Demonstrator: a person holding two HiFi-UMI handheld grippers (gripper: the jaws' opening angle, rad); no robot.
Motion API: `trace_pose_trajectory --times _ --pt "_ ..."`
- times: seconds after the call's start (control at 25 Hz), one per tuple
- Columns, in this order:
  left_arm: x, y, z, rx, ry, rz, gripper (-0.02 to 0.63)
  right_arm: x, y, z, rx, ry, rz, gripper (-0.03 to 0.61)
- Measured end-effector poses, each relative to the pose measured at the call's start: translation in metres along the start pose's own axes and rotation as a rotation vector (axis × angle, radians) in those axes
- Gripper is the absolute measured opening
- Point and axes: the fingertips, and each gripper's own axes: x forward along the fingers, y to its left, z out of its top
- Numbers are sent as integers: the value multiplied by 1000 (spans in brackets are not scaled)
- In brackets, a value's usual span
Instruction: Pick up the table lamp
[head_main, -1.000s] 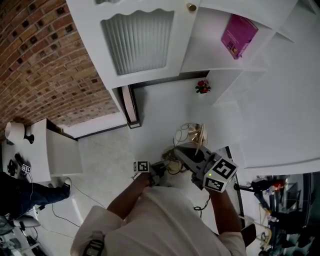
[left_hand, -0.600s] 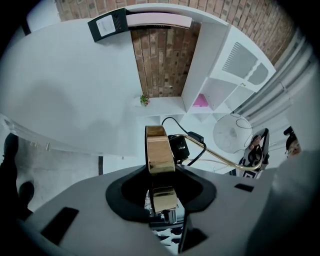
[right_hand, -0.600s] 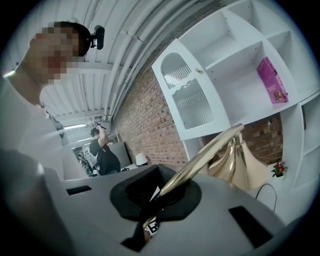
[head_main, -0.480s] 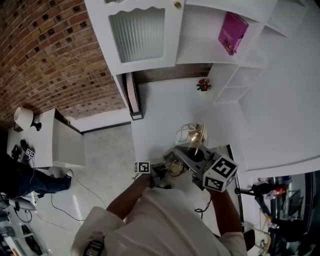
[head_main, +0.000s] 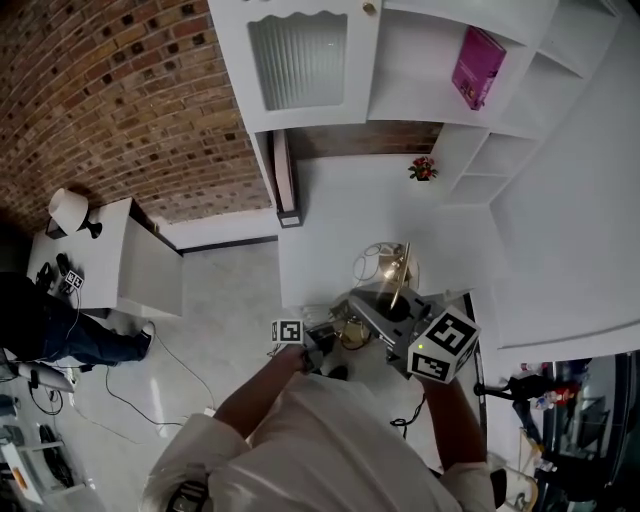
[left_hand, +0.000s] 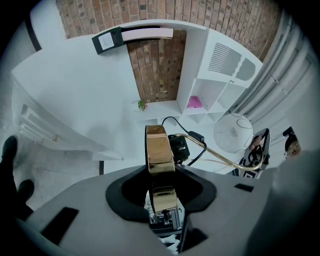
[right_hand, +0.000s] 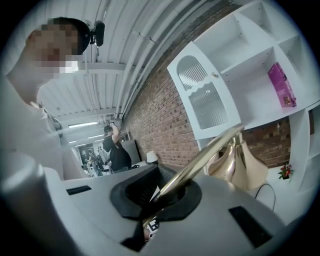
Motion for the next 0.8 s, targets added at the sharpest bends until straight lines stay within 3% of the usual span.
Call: trace_pose_trajectory --times 0.56,0.8 --pt "-41 -7 5 11 24 -5 143 30 33 2 -13 -21 -17 12" --pt "-60 -18 16 6 59 -60 143 54 43 6 -14 -26 -68 12"
